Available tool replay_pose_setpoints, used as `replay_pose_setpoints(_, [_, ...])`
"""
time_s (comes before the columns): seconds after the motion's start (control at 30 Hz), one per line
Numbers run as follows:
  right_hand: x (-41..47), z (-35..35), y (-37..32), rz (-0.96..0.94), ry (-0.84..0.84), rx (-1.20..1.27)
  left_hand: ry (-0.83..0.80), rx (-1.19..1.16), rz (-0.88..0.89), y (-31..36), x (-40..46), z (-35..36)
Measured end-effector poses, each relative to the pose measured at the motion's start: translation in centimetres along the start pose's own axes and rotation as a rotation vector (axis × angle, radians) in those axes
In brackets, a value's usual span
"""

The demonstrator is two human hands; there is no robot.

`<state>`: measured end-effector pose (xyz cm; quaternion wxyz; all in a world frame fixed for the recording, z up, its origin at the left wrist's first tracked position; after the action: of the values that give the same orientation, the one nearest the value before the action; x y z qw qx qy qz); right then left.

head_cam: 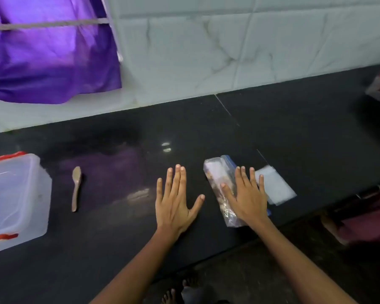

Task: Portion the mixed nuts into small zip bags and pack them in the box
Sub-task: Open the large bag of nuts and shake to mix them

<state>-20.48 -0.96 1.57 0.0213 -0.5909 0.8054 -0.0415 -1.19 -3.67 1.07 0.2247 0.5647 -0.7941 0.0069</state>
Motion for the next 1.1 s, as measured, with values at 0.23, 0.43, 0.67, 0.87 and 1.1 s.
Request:
replay_pose_setpoints(0.23, [0.0, -0.7, 2.7, 0.103, 0.066, -0.002, -0.113, -0.021, 0.073, 3.2, 0.4, 1.0])
replay_pose_setpoints(0.43, [1.3, -1.4, 2.9, 0.135, 0.035, -0.112, -0.114, -0.026, 0.089, 3.9, 0.8, 1.5])
replay_pose_setpoints(0.67, [2.3, -1.3, 1.8, 0.126, 0.032, -0.042, -0.118, -0.028, 0.052, 3.4, 0.8, 1.3])
replay_pose_setpoints(0.87, [1.8, -0.5, -1.9, 0.018, -0.096, 0.049, -0.127, -0.032, -0.024, 1.7, 0.3, 1.1])
replay_pose_setpoints(1.1, [0.6, 0.4, -9.4, -0.067, -0.073, 0.158, -0.139, 0.013, -0.181, -2.5, -1.0, 0.2])
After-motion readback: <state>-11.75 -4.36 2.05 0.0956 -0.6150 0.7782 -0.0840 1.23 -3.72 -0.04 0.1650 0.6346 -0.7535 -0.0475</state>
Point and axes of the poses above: each hand's wrist, its own x-axis towards the middle knuckle, its own z-axis out of the palm, y = z × x, the point moved 4 cm from there along x, towards the middle knuckle, and after that the axes turned 6 degrees about y, right-handed, at the moved point
